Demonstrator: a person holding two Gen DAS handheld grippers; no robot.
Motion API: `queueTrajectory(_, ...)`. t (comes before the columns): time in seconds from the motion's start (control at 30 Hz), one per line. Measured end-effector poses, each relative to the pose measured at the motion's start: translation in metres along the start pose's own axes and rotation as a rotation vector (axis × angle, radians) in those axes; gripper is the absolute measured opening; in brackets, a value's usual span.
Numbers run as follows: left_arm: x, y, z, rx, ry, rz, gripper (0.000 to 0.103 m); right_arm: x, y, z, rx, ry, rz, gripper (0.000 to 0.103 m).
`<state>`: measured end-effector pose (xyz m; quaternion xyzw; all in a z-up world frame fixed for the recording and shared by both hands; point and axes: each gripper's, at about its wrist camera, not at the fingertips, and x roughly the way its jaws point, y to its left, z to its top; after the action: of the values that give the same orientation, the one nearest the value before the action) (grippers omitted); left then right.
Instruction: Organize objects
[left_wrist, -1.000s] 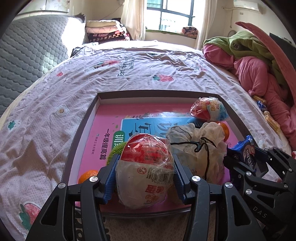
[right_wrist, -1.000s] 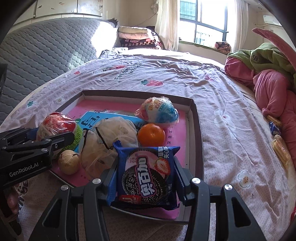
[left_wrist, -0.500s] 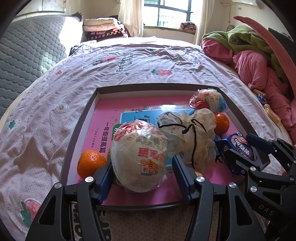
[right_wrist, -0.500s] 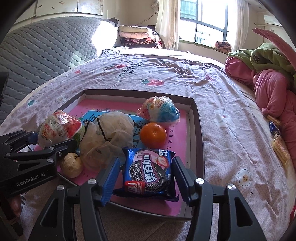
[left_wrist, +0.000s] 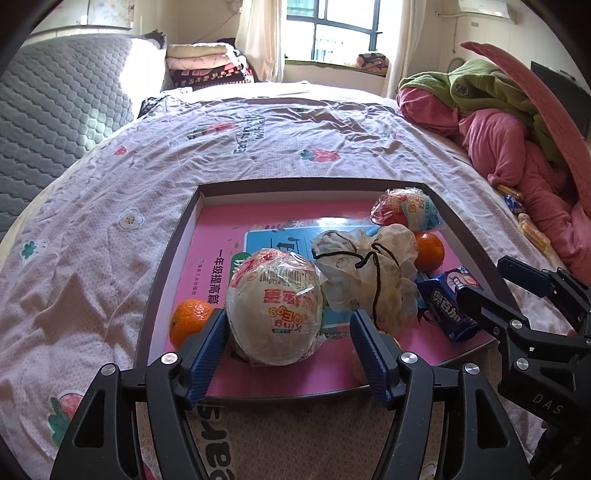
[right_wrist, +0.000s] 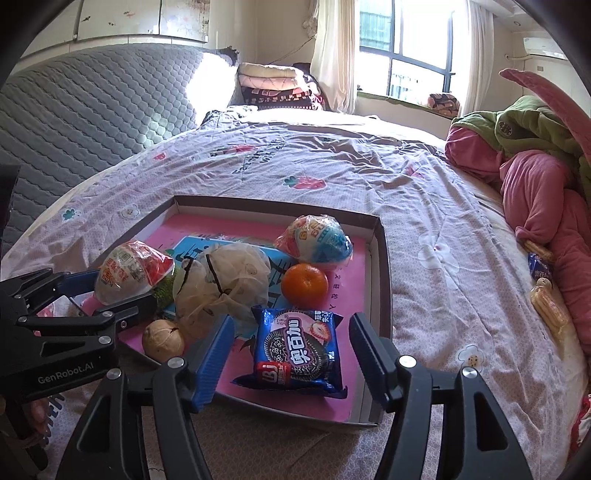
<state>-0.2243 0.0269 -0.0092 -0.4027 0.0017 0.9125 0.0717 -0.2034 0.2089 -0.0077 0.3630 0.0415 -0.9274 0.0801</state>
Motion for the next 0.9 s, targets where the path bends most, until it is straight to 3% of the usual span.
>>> queueTrajectory(0.37,-0.028,0.003,0.003,-0.002,-0.066,0.004,0.074,-0.023,0.004,0.007,-0.004,-0.055,0.002,0.068)
queueTrajectory(0.9,-0.078,0.009,-0.004,-0.016,-0.181,0.045,0.078,-0.076,0.013,0.019,0.041,-0.182,0.029,0.08)
